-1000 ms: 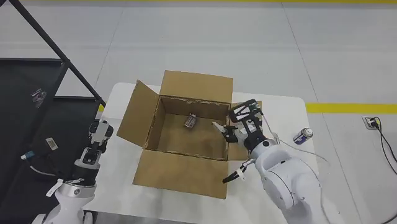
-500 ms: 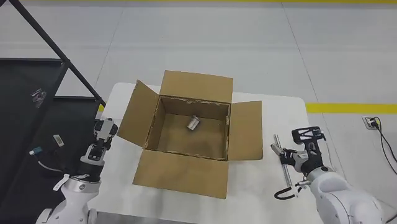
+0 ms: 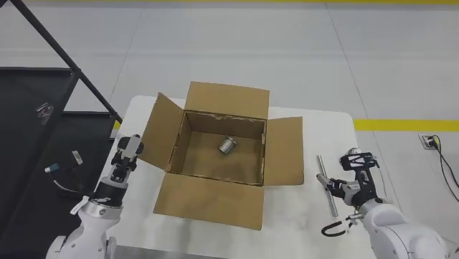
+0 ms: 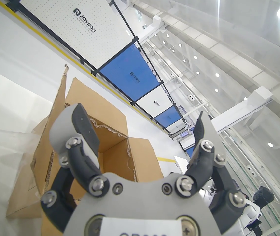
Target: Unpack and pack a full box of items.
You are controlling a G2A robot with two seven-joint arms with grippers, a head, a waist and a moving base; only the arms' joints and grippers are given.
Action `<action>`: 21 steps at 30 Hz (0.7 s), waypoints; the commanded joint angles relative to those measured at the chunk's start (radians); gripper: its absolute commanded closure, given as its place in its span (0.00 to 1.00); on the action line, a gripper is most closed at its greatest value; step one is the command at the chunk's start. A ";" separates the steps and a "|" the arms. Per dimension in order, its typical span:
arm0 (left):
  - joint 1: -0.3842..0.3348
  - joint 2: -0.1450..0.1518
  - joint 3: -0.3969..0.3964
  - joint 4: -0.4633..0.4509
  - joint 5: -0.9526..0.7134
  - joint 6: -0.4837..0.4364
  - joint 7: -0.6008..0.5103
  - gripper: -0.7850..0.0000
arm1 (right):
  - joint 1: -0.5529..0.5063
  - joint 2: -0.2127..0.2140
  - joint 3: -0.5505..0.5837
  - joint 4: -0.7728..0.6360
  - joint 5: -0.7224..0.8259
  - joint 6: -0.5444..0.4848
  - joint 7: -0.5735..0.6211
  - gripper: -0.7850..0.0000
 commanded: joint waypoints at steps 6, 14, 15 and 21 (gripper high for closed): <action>0.000 0.000 0.000 0.000 0.000 0.000 0.000 0.00 | 0.045 0.006 -0.043 0.066 -0.073 -0.036 0.119 0.00; 0.000 0.000 0.000 0.000 0.000 0.000 0.000 0.00 | 0.177 0.006 -0.083 0.264 -0.044 -0.028 0.246 0.06; 0.000 0.000 0.000 0.000 0.000 0.000 0.000 0.00 | 0.192 0.006 -0.089 0.285 -0.052 -0.022 0.256 0.06; 0.000 0.000 0.000 0.000 0.000 0.000 0.000 0.00 | 0.265 0.003 -0.122 0.399 -0.058 0.019 0.293 0.42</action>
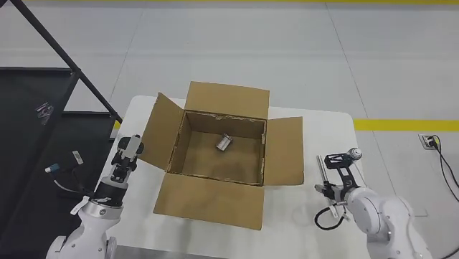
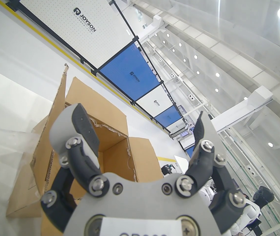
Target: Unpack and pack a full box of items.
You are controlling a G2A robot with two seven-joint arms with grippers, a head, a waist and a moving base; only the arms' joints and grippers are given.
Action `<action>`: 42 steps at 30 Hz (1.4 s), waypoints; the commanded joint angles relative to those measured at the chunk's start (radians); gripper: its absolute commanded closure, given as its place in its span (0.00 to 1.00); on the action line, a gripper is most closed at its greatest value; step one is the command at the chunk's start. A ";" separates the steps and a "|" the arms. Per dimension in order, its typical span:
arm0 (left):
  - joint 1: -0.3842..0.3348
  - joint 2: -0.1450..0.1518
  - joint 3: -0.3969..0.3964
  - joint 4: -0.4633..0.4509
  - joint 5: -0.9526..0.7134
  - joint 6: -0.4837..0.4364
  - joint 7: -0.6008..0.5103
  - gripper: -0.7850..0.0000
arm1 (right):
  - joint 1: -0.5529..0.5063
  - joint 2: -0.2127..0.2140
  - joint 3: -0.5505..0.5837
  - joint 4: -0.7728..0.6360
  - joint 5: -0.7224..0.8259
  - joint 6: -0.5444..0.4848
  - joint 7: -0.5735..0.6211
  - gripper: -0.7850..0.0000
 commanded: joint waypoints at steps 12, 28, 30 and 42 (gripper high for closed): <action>0.000 0.000 0.000 0.000 0.000 0.000 0.000 0.00 | 0.086 -0.003 -0.041 0.144 0.008 0.031 0.007 0.52; 0.000 0.000 0.000 0.000 0.000 0.000 0.000 0.00 | 0.159 -0.008 -0.064 0.288 0.046 0.069 -0.050 0.65; 0.000 0.000 0.000 0.000 0.000 0.000 0.000 0.00 | 0.162 -0.008 -0.067 0.295 0.049 0.069 -0.053 0.66; 0.000 0.000 0.000 0.000 0.000 0.000 0.000 0.00 | 0.176 -0.007 -0.088 0.312 0.037 0.062 -0.044 0.98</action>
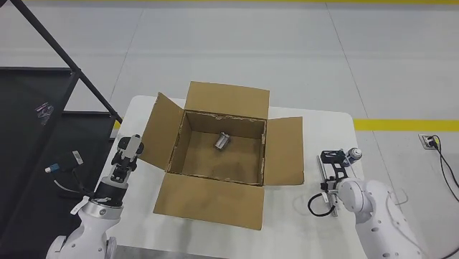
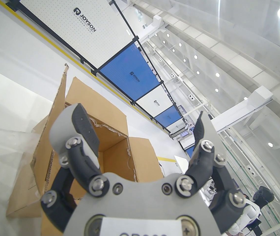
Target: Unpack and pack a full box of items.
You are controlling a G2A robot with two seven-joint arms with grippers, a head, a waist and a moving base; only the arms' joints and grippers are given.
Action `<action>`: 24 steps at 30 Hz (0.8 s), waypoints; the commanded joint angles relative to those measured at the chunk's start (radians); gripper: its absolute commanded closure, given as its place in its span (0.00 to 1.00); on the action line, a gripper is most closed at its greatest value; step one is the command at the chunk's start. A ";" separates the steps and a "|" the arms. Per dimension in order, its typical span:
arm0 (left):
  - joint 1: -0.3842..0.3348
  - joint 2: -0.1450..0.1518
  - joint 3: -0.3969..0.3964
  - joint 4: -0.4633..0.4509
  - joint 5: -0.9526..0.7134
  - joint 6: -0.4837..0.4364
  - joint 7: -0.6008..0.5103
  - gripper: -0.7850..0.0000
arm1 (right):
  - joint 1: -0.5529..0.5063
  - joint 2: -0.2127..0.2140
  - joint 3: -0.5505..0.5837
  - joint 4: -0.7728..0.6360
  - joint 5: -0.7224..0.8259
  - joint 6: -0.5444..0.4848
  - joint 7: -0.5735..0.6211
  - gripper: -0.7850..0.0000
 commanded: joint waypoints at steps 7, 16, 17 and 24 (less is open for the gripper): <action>0.000 0.000 0.000 0.000 0.000 0.000 0.000 0.00 | -0.009 0.004 0.026 -0.064 0.026 0.003 -0.011 1.00; 0.000 0.000 0.000 0.000 0.000 0.000 0.000 0.00 | -0.126 0.016 0.128 -0.490 0.052 0.053 -0.052 1.00; 0.000 0.000 0.000 0.000 0.000 0.000 0.000 0.00 | -0.135 0.016 0.133 -0.539 0.046 0.071 -0.070 1.00; 0.000 0.000 0.000 0.000 0.000 0.000 0.000 0.00 | -0.101 0.009 0.077 -0.730 0.083 0.095 -0.111 1.00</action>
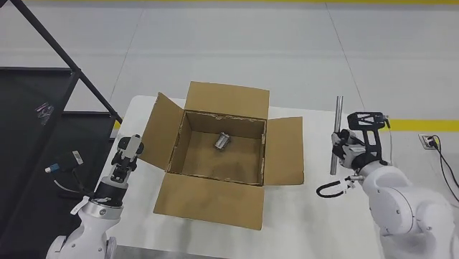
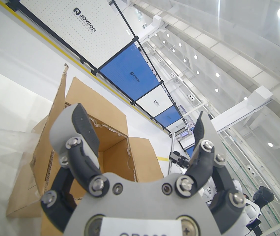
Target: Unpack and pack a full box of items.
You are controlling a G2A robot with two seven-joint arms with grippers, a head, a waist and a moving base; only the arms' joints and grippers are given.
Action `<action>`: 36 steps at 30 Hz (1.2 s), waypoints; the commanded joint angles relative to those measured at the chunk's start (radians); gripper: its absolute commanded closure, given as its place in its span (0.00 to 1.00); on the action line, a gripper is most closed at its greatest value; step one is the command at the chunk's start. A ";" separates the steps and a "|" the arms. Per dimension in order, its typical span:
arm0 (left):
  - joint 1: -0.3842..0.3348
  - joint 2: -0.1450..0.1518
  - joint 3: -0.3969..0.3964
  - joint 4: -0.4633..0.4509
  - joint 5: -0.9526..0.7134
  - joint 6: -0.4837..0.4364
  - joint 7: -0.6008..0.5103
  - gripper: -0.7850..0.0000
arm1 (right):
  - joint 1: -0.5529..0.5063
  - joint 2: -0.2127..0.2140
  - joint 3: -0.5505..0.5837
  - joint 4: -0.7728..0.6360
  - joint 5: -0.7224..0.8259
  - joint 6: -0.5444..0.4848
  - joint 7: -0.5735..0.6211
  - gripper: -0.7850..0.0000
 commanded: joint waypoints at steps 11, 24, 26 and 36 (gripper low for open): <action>0.000 0.000 0.000 0.000 0.000 0.000 0.000 0.00 | 0.254 -0.059 -0.469 0.124 -0.001 0.061 -0.074 1.00; 0.011 0.001 -0.031 -0.007 -0.007 0.007 0.016 0.00 | 0.509 -0.185 -0.824 0.625 -0.053 0.204 -0.162 1.00; 0.015 0.002 -0.044 -0.011 -0.007 0.012 0.018 0.00 | 0.529 -0.201 -0.841 0.691 -0.032 0.190 -0.162 1.00; 0.025 0.005 -0.089 -0.009 -0.013 0.018 0.009 0.00 | 0.585 -0.256 -0.883 0.925 -0.051 0.182 -0.177 1.00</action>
